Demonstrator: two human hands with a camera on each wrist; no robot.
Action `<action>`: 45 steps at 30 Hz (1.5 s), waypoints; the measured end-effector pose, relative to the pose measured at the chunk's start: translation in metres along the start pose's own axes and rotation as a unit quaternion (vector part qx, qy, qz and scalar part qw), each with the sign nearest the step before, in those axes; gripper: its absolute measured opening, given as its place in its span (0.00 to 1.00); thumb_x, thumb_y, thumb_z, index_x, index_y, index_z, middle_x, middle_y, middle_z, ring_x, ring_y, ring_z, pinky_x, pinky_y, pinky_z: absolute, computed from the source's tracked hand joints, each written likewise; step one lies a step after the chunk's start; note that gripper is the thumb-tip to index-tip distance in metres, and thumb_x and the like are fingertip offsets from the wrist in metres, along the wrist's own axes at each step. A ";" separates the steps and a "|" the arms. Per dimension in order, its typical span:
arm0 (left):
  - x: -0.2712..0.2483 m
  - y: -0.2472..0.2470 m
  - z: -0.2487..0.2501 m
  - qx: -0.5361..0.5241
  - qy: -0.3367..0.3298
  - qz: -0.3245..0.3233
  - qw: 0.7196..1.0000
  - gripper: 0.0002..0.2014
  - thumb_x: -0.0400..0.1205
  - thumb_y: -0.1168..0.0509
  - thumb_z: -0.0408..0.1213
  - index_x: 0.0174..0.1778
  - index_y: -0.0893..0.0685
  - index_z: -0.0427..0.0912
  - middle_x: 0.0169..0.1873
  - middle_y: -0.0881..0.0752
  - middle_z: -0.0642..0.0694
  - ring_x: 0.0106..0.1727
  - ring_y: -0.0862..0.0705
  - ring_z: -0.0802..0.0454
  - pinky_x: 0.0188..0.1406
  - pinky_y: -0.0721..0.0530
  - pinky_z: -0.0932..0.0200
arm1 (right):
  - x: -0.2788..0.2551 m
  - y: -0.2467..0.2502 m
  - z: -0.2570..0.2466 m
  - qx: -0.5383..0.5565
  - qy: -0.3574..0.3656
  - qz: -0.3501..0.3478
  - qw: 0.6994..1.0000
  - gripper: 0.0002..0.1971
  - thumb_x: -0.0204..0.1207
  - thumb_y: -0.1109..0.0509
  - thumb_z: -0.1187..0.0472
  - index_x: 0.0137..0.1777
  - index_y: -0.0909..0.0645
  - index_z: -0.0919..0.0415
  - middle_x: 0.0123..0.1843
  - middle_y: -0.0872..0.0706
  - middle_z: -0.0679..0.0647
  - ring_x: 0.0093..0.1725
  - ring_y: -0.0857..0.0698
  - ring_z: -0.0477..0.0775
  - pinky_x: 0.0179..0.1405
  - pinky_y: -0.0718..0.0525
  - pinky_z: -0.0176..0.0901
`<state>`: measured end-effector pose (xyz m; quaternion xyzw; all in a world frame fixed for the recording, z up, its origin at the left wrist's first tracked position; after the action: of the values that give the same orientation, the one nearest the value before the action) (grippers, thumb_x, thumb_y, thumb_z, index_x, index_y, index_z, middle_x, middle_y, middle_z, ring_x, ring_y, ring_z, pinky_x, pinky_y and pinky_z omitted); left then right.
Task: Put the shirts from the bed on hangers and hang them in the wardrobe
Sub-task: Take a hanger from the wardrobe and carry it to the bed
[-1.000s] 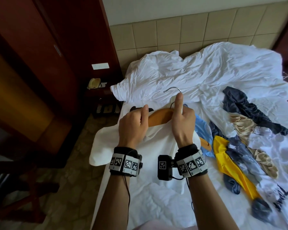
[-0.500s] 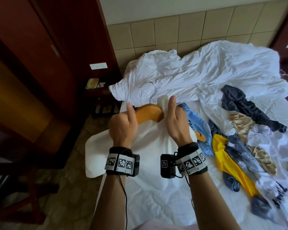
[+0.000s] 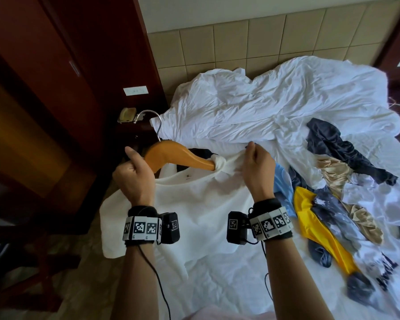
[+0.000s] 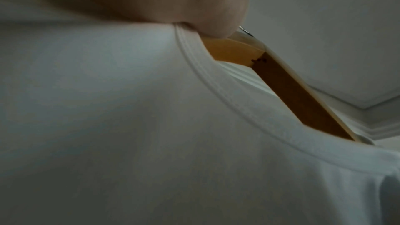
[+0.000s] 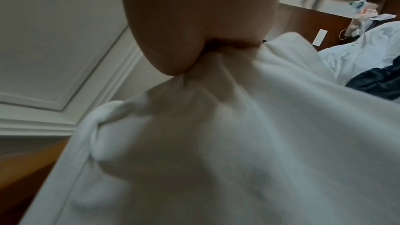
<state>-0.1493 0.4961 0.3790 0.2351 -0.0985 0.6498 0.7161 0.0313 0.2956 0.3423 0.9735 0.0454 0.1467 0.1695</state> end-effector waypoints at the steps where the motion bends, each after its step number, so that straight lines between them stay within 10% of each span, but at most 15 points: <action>1: 0.001 0.001 -0.001 -0.008 0.005 0.005 1.000 0.36 0.92 0.48 0.53 0.19 0.29 0.35 0.18 0.25 0.31 0.19 0.26 0.29 0.22 0.26 0.45 | 0.001 0.001 0.000 0.009 -0.009 0.015 1.000 0.25 0.95 0.44 0.53 0.33 0.32 0.60 0.29 0.24 0.51 0.29 0.28 0.49 0.33 0.43 0.50; 9: 0.009 0.008 -0.005 -0.044 0.021 0.029 0.998 0.37 0.91 0.50 0.53 0.21 0.25 0.30 0.20 0.20 0.30 0.21 0.20 0.31 0.24 0.19 0.45 | 0.011 0.005 0.023 0.115 -0.135 -0.045 0.983 0.34 0.92 0.53 0.36 0.36 0.21 0.58 0.36 0.16 0.52 0.40 0.18 0.55 0.47 0.22 0.54; 16: 0.022 0.019 -0.017 -0.090 0.045 0.078 0.992 0.36 0.92 0.49 0.54 0.17 0.22 0.45 0.19 0.18 0.40 0.21 0.17 0.41 0.29 0.20 0.54 | 0.020 0.030 0.049 0.062 -0.127 0.060 0.988 0.34 0.95 0.44 0.51 0.24 0.41 0.61 0.20 0.38 0.54 0.25 0.39 0.55 0.31 0.42 0.49; 22: 0.013 0.013 -0.007 -0.041 -0.001 0.078 0.996 0.36 0.93 0.49 0.49 0.20 0.28 0.32 0.18 0.23 0.32 0.19 0.25 0.31 0.22 0.30 0.55 | 0.021 0.020 0.040 -0.021 -0.104 0.031 0.994 0.17 0.87 0.35 0.47 0.44 0.18 0.60 0.48 0.12 0.60 0.52 0.13 0.67 0.53 0.17 0.58; 28: 0.002 0.004 0.000 0.025 -0.070 0.043 0.996 0.34 0.93 0.49 0.46 0.17 0.30 0.41 0.13 0.29 0.44 0.14 0.31 0.40 0.19 0.33 0.50 | 0.008 0.008 -0.006 0.039 -0.072 -0.138 0.987 0.24 0.84 0.27 0.48 0.38 0.13 0.71 0.32 0.10 0.65 0.29 0.12 0.61 0.34 0.12 0.57; 34: 0.000 -0.001 0.000 0.094 -0.138 0.030 0.985 0.34 0.93 0.48 0.41 0.17 0.30 0.37 0.13 0.30 0.45 0.13 0.33 0.43 0.17 0.34 0.47 | -0.004 -0.017 0.008 0.037 -0.171 -0.196 0.965 0.19 0.80 0.20 0.51 0.57 0.21 0.63 0.46 0.08 0.61 0.29 0.11 0.51 0.24 0.18 0.39; 38: 0.001 -0.002 -0.005 0.114 -0.155 0.028 0.981 0.33 0.93 0.47 0.39 0.17 0.28 0.37 0.13 0.29 0.45 0.13 0.33 0.44 0.16 0.34 0.47 | -0.008 -0.020 0.010 0.071 -0.196 -0.200 0.957 0.13 0.82 0.21 0.53 0.44 0.18 0.59 0.43 0.10 0.63 0.33 0.13 0.52 0.28 0.16 0.40; 45: -0.002 -0.007 -0.005 0.134 -0.155 0.020 0.978 0.34 0.93 0.48 0.41 0.17 0.29 0.37 0.13 0.30 0.44 0.13 0.33 0.44 0.16 0.34 0.48 | -0.012 -0.023 0.011 0.157 -0.250 -0.198 0.935 0.10 0.80 0.21 0.64 0.58 0.15 0.64 0.42 0.12 0.60 0.34 0.16 0.50 0.30 0.19 0.38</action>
<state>-0.1430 0.4968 0.3722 0.4253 -0.1251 0.6266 0.6410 0.0224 0.3124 0.3211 0.9641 0.2159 -0.1472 0.0465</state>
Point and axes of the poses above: each hand's wrist, its own x-axis towards the middle knuckle, its own y-axis out of the back of the hand, z = x × y, the point moved 2 cm from there along x, towards the middle knuckle
